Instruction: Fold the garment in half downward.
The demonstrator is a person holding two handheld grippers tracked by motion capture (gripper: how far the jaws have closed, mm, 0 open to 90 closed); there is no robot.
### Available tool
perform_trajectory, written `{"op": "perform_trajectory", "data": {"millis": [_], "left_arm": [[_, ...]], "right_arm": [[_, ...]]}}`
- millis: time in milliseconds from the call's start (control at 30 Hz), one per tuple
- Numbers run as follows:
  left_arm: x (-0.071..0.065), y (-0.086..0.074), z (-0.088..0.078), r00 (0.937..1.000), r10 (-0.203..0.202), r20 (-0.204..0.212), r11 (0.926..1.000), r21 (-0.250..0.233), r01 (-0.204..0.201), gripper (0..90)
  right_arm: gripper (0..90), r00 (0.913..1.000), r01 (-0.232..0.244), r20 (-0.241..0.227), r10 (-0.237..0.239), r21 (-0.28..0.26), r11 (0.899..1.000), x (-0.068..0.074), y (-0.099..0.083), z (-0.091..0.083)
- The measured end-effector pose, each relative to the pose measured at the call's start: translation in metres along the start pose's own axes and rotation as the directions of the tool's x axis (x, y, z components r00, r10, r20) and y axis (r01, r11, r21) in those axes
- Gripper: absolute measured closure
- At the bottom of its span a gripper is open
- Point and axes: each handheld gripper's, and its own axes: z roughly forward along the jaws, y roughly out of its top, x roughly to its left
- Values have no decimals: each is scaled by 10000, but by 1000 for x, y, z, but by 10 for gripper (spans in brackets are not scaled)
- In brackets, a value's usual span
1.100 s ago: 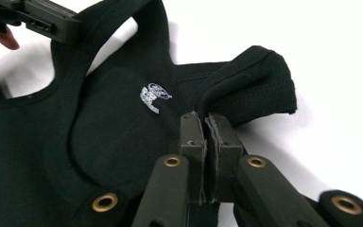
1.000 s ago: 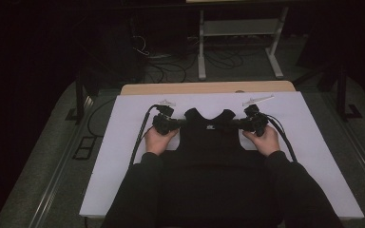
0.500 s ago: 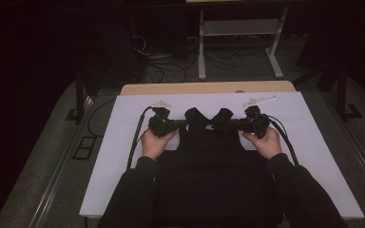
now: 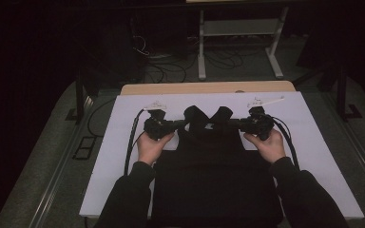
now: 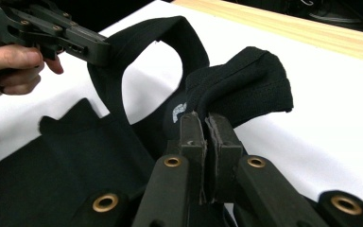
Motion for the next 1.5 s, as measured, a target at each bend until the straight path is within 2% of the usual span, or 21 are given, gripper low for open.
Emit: {"op": "perform_trajectory", "data": {"millis": [167,633,867,1033,1267,1500], "left_arm": [[-4,-6,-9,9998,-90,162,9998,-156,92,863],[-22,-24,-29,9969,88,786,9990,-453,-52,862],[-28,-27,-38,9908,-101,1351,9976,-666,192,862],[-33,-31,-48,9876,-138,1565,9960,-854,275,861],[-38,-39,-57,9846,-106,1747,9968,-761,242,861],[-51,-47,-63,9803,51,1973,9985,-544,57,861]], "right_arm": [[848,9998,-43,-172,41,-140,9999,7,-1,-7],[848,9991,-11,-419,-4,-355,9994,25,-11,-25],[847,9983,9,-577,-31,-387,9993,36,-16,-31],[848,9974,22,-718,-44,-301,9995,43,-21,-32],[847,9955,107,-934,-125,-204,9997,53,-27,-35],[847,9937,213,-1103,-215,-29,9998,62,-35,-40]]}}
